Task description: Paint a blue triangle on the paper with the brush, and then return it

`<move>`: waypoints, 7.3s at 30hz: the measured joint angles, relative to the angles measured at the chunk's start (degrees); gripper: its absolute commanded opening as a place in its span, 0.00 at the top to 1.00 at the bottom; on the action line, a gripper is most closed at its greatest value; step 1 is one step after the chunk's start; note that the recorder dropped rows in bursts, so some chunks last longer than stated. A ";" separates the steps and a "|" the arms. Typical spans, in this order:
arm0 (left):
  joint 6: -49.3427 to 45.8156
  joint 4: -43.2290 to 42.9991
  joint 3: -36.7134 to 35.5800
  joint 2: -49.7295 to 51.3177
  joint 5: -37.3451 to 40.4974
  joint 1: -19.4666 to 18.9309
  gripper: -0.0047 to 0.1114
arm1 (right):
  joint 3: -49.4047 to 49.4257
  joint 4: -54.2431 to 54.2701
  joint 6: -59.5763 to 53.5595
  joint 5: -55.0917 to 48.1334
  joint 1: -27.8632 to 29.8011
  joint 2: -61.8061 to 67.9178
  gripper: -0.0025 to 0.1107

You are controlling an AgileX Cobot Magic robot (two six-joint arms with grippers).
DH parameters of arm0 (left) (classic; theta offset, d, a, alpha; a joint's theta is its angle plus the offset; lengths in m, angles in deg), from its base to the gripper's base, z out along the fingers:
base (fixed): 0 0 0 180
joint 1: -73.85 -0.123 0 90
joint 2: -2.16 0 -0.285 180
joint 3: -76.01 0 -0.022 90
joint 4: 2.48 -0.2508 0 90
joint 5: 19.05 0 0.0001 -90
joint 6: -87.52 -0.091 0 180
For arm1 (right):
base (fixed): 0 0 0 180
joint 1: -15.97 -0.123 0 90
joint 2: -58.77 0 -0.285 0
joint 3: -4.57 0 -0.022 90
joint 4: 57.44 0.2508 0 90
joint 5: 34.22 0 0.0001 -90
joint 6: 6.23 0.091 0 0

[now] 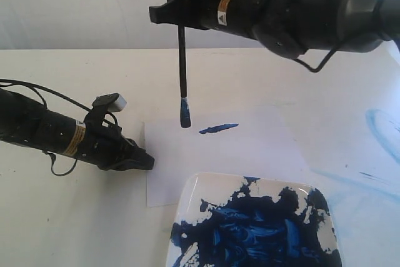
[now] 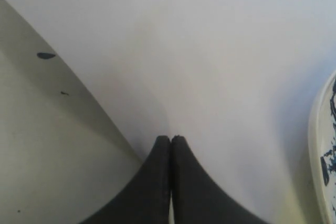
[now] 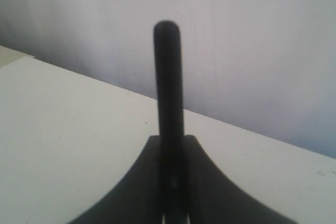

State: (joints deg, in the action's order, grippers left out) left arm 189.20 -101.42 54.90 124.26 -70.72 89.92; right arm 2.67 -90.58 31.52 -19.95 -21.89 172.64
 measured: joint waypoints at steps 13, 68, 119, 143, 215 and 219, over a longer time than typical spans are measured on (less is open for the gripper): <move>0.00 0.00 0.00 0.00 0.00 0.00 0.96 | 9.23 88.75 -76.27 15.61 -7.88 -4.41 0.98; 0.00 0.00 0.00 0.00 0.00 0.00 0.96 | 10.36 101.81 -78.88 26.87 -11.17 -1.48 0.98; 0.00 0.00 0.00 0.00 0.00 0.00 0.96 | 10.25 125.85 -97.91 46.76 -16.16 -2.46 0.98; 0.00 0.00 0.00 0.00 0.00 0.00 0.96 | 10.37 108.99 -104.65 19.09 -9.78 -17.52 0.98; 4.49 -0.52 4.70 -6.52 7.07 4.37 0.96 | 5.78 125.63 -126.81 -42.00 16.57 -6.91 0.98; 4.08 -0.52 3.23 -4.45 7.07 4.37 0.96 | 5.78 125.63 -126.81 -42.00 16.57 -6.91 0.98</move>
State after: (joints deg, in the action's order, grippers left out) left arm 193.27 -101.94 58.13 119.81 -63.65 94.29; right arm 8.45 35.05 -95.29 -61.96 -5.31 165.73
